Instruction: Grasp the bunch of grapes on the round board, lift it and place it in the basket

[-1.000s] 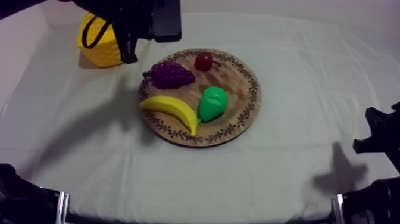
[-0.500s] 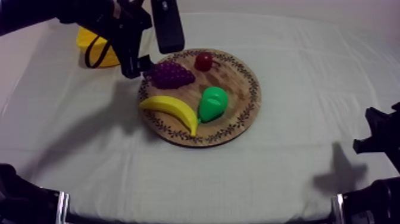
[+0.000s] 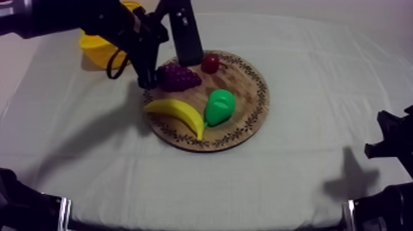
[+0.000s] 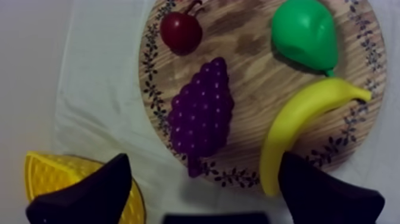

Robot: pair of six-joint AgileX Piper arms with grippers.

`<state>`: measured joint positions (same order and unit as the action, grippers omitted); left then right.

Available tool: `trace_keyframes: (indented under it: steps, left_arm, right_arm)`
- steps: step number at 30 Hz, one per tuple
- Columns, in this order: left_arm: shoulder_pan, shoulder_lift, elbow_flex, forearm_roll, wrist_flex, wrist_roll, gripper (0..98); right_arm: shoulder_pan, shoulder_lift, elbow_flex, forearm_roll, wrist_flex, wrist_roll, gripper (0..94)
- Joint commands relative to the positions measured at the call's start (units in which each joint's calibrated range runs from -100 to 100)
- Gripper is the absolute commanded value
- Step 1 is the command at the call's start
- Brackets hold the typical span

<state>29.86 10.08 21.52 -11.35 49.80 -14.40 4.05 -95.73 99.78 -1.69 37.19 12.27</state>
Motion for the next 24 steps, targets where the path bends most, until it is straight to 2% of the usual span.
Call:
trace_keyframes:
  steps: [1, 13, 24]
  left_arm:
    - [0.0, 2.3, -0.3, -0.05, -1.0, 0.1, 92.3]
    - [-1.5, 15.1, -6.3, 0.26, -4.1, -0.1, 92.2]
    - [-3.4, 23.9, -11.9, 1.72, -4.9, -1.8, 92.6]
  right_arm:
    - [0.0, 0.0, 0.0, 0.0, 0.0, 0.0, 0.5]
    - [0.0, 0.0, 0.0, 0.0, 0.0, 0.0, 0.5]
    - [0.0, 0.0, 0.0, 0.0, 0.0, 0.0, 0.5]
